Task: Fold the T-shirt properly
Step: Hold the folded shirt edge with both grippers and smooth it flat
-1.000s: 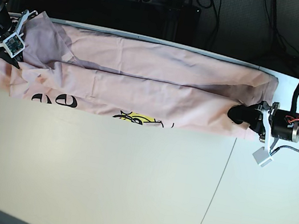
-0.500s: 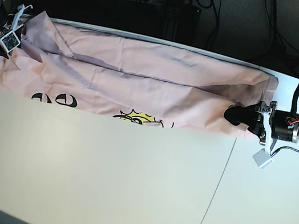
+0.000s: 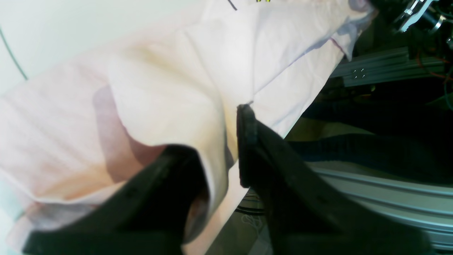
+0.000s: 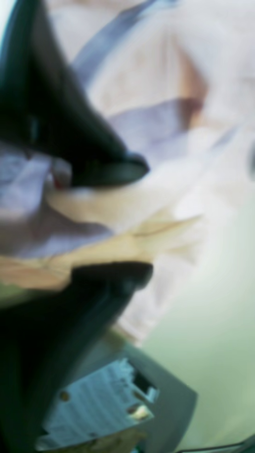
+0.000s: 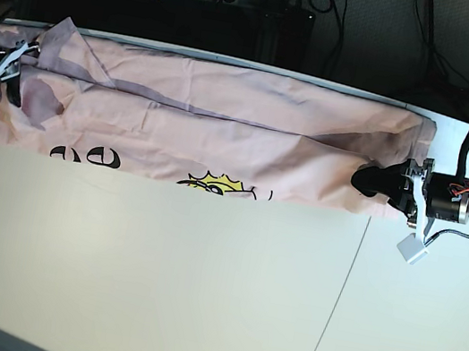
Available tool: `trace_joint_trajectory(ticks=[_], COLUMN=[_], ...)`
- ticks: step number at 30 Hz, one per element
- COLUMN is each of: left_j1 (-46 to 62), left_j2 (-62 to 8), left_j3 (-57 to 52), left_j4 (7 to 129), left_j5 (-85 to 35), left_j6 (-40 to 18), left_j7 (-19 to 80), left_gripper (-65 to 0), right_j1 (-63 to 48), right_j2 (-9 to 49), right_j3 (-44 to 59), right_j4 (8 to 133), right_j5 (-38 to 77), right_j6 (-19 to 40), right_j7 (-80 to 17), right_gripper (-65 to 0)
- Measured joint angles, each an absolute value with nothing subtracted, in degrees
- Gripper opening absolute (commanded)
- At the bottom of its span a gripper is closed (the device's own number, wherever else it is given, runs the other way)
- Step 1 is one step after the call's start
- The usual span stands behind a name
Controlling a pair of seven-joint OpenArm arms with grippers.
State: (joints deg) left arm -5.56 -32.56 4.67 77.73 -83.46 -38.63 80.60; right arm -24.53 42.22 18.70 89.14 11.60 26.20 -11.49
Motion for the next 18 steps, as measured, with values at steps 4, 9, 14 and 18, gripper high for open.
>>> trace_joint_trajectory(ticks=[4, 9, 14, 18], left_j1=[-5.6, -5.6, -5.6, -5.6], left_j2=[-32.5, -32.5, -32.5, -32.5], left_j3=[4.7, 4.7, 4.7, 4.7], left_j4=[77.7, 77.7, 77.7, 77.7], left_j5=[-83.5, -83.5, -83.5, -83.5], left_j6=[-38.6, -38.6, -38.6, -38.6], left_j7=[80.6, 80.6, 80.6, 80.6], left_gripper=[-52.5, -52.5, -52.5, -52.4], right_j1=[-22.3, -19.8, -19.6, -19.5], right_j2=[42.2, 42.0, 42.0, 42.0], right_j3=[18.7, 19.9, 25.1, 28.9], right_j4=[87.5, 81.6, 77.4, 75.5], right_j5=[9.6, 9.6, 14.6, 17.9], right_j6=[26.2, 26.2, 26.2, 26.2], right_j7=[-14.4, -17.2, -17.2, -17.2], right_gripper=[-61.5, -61.5, -57.4, -31.0])
